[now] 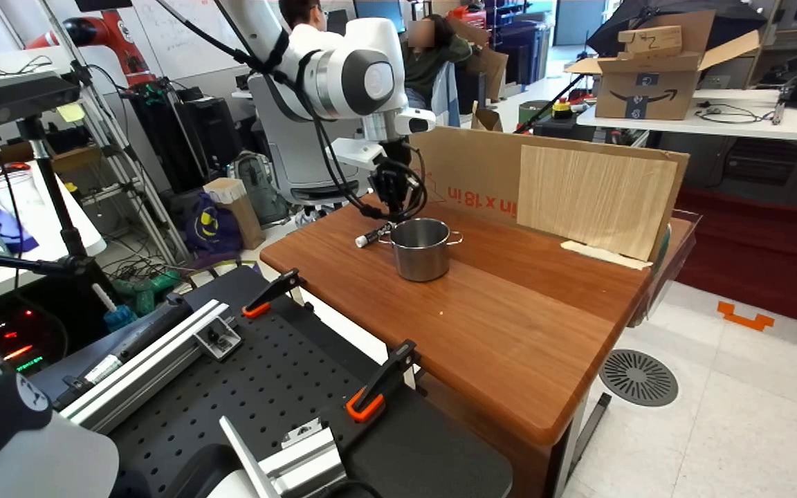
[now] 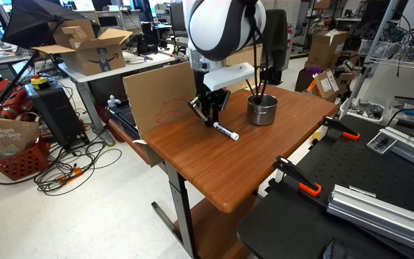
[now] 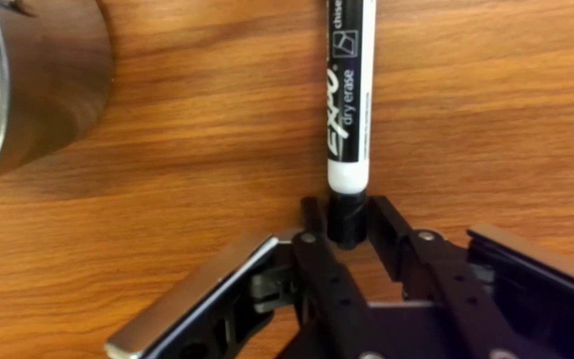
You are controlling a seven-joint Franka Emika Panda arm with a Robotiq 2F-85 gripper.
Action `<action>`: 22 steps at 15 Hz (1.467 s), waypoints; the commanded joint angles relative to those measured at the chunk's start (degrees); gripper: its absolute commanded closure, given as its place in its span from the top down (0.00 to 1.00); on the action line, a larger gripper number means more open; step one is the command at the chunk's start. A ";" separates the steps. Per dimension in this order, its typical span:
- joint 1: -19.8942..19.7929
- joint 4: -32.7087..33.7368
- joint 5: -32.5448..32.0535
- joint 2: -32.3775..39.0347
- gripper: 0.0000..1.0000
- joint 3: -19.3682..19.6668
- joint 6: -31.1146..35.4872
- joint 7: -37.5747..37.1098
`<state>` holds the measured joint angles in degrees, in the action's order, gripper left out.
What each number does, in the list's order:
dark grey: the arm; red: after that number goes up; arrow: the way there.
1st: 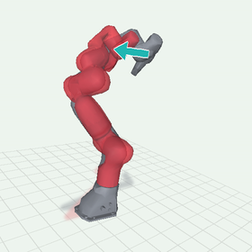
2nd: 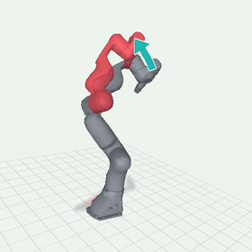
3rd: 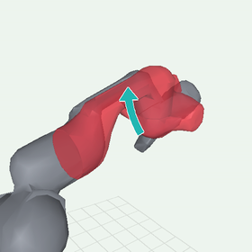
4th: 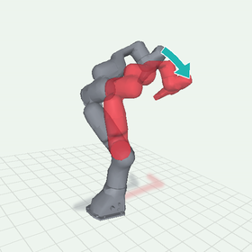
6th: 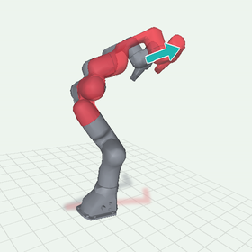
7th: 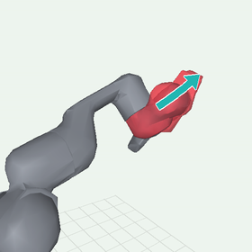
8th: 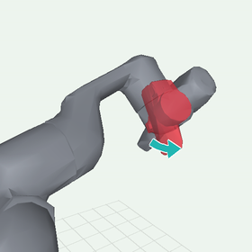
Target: Take the marker out of the pot
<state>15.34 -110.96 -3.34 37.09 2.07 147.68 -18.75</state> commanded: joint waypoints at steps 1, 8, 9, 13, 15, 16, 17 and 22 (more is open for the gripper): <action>1.52 2.11 -1.90 1.30 0.63 1.51 -1.88 -1.90; 1.49 0.26 -1.63 -1.00 1.00 1.12 -1.62 -1.42; 1.57 -0.77 -1.63 -2.16 1.00 1.01 -1.30 -1.34; 1.32 -5.90 -1.44 -8.24 1.00 -0.14 -0.03 -0.07; 0.94 -8.89 -1.72 -11.87 1.00 -0.89 -0.60 1.01; 0.56 -4.99 -0.73 -8.16 1.00 -1.16 -0.41 -0.05; 0.49 -5.95 -0.75 -9.35 1.00 -1.34 -0.41 -0.01; 0.46 -5.61 -0.71 -8.48 1.00 -1.27 -0.38 0.00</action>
